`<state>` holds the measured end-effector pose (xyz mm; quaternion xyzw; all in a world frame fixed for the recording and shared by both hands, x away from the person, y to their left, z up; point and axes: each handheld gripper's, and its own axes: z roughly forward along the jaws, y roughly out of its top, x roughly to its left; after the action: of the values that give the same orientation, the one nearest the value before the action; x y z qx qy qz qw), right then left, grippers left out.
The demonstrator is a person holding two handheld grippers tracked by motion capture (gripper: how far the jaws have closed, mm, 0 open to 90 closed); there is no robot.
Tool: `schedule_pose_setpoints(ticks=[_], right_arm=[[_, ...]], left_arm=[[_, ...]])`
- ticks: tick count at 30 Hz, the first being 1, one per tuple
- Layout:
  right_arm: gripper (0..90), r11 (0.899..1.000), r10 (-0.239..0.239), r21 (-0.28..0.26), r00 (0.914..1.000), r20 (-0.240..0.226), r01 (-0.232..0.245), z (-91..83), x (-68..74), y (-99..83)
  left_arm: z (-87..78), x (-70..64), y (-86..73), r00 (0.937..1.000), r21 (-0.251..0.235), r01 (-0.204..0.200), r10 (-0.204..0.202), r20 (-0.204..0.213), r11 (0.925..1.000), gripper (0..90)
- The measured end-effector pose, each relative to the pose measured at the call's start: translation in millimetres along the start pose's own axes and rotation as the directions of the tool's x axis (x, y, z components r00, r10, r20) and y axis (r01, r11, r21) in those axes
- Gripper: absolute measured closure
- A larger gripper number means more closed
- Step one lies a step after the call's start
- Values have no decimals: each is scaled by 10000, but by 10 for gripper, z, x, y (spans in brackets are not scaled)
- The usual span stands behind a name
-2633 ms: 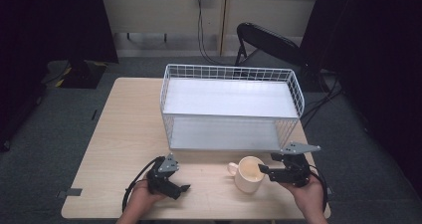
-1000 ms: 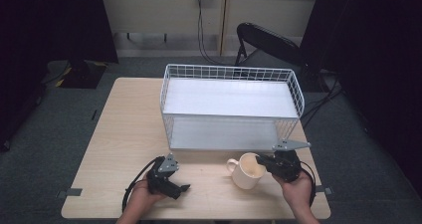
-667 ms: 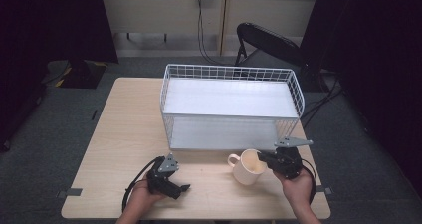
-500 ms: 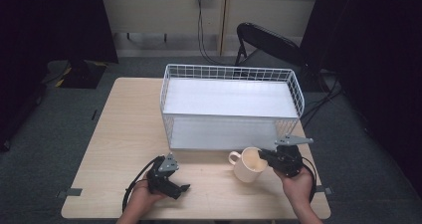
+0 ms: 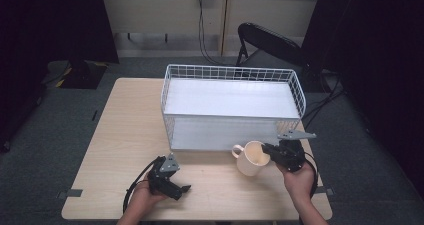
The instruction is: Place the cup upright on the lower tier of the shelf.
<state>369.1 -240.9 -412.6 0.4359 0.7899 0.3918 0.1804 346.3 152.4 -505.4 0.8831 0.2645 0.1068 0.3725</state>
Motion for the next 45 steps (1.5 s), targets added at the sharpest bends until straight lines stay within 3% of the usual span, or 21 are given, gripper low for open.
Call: schedule_pose_setpoints(ticks=[18, 39, 45], right_arm=[[849, 9999, 99, -136, 9972, 738, -89, 106, -49, 102], [849, 9995, 217, -259, 9876, 1555, -178, 218, -109, 131], [848, 9994, 52, -344, 9822, 1876, 13, 238, -95, 143]], left_arm=[[0, -1, 0, 10000, -5, 14, -14, 1, 10000, 0], [0, -1, 0, 10000, 0, 9, -9, 2, 10000, 0], [0, 0, 0, 10000, -1, 5, -5, -1, 10000, 0]])
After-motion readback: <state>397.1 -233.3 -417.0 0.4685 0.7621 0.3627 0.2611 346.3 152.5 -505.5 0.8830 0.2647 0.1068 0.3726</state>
